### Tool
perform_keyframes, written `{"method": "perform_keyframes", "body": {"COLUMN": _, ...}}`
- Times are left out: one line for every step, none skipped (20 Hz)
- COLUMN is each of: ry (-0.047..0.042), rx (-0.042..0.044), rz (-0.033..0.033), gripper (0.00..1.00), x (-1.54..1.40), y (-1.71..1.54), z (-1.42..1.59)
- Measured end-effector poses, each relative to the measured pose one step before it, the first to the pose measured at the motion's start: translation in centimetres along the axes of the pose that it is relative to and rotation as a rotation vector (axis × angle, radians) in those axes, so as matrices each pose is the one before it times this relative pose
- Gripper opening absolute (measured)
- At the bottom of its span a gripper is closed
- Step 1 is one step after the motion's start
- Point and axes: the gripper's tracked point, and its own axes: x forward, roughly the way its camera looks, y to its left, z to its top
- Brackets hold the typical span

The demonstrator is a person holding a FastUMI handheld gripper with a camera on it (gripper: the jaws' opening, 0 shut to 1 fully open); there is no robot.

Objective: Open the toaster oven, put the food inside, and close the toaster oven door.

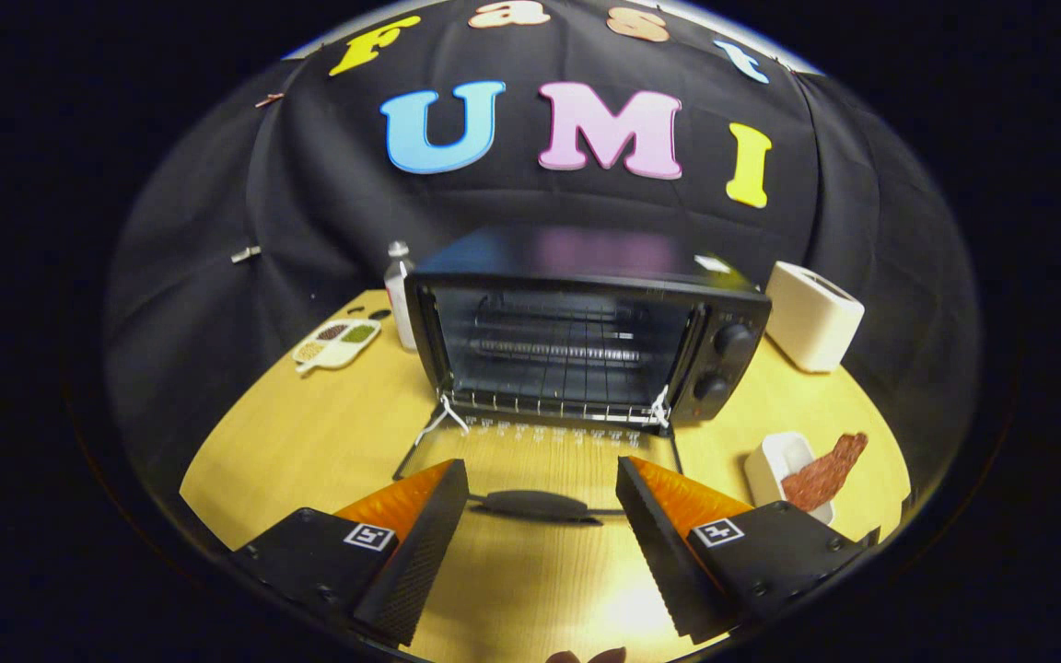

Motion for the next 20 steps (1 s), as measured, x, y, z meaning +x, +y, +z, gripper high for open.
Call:
{"method": "perform_keyframes", "body": {"ry": -0.03857, "rx": -0.01388, "rz": 0.00333, "gripper": 1.00, "x": -0.836, "y": -0.418, "z": 1.494}}
{"method": "perform_keyframes", "body": {"ry": -0.03717, "rx": -0.01078, "rz": 0.00458, "gripper": 1.00, "x": -0.705, "y": -0.537, "z": 1.505}}
{"method": "perform_keyframes", "body": {"ry": -0.03579, "rx": -0.01495, "rz": 0.00255, "gripper": 1.00, "x": -0.749, "y": -0.517, "z": 1.460}}
{"method": "perform_keyframes", "body": {"ry": -0.03429, "rx": -0.01838, "rz": -0.00151, "gripper": 1.00, "x": -0.703, "y": -0.646, "z": 1.337}}
{"method": "perform_keyframes", "body": {"ry": -0.03219, "rx": -0.01606, "rz": -0.00232, "gripper": 1.00, "x": -0.713, "y": -0.773, "z": 1.355}}
{"method": "perform_keyframes", "body": {"ry": -0.02678, "rx": -0.00701, "rz": -0.00294, "gripper": 1.00, "x": -0.516, "y": -0.718, "z": 1.048}}
{"method": "perform_keyframes", "body": {"ry": -0.01841, "rx": 0.00155, "rz": -0.00071, "gripper": 1.00, "x": -0.611, "y": -0.653, "z": 0.797}}
{"method": "perform_keyframes", "body": {"ry": -0.00987, "rx": 0.00368, "rz": 0.00518, "gripper": 0.99, "x": -0.467, "y": -0.651, "z": 0.634}}
{"method": "perform_keyframes", "body": {"ry": -0.00297, "rx": -0.00482, "rz": 0.00537, "gripper": 0.97, "x": -0.392, "y": -0.781, "z": 0.259}}
{"method": "perform_keyframes", "body": {"ry": 0.00610, "rx": -0.01203, "rz": 0.00953, "gripper": 0.97, "x": -0.286, "y": -0.926, "z": 0.100}}
{"method": "perform_keyframes", "body": {"ry": 0.00647, "rx": -0.01397, "rz": 0.01284, "gripper": 0.97, "x": -0.114, "y": -0.990, "z": 0.013}}
{"method": "perform_keyframes", "body": {"ry": 0.01389, "rx": -0.00748, "rz": 0.02349, "gripper": 0.97, "x": -0.109, "y": -0.884, "z": -0.140}}
{"method": "perform_keyframes", "body": {"ry": 0.02083, "rx": -0.00133, "rz": 0.02211, "gripper": 0.97, "x": -0.099, "y": -1.005, "z": -0.393}}
{"method": "perform_keyframes", "body": {"ry": 0.01622, "rx": 0.00043, "rz": 0.00920, "gripper": 0.97, "x": -0.092, "y": -1.481, "z": -0.219}}
{"method": "perform_keyframes", "body": {"ry": 0.01325, "rx": 0.00172, "rz": 0.00427, "gripper": 0.98, "x": -0.147, "y": -1.686, "z": -0.139}}
{"method": "perform_keyframes", "body": {"ry": 0.01203, "rx": 0.00015, "rz": -0.00692, "gripper": 0.97, "x": 0.053, "y": -2.008, "z": -0.147}}
{"method": "perform_keyframes", "body": {"ry": 0.01385, "rx": 0.00620, "rz": -0.00827, "gripper": 0.98, "x": -0.060, "y": -2.140, "z": -0.333}}
{"method": "perform_keyframes", "body": {"ry": 0.01162, "rx": 0.01467, "rz": -0.00676, "gripper": 0.97, "x": 0.023, "y": -2.049, "z": -0.227}}
{"method": "perform_keyframes", "body": {"ry": 0.01121, "rx": 0.01864, "rz": -0.00482, "gripper": 0.98, "x": 0.091, "y": -1.943, "z": -0.152}}
{"method": "perform_keyframes", "body": {"ry": 0.01830, "rx": 0.01923, "rz": -0.00403, "gripper": 0.98, "x": 0.101, "y": -2.005, "z": -0.367}}
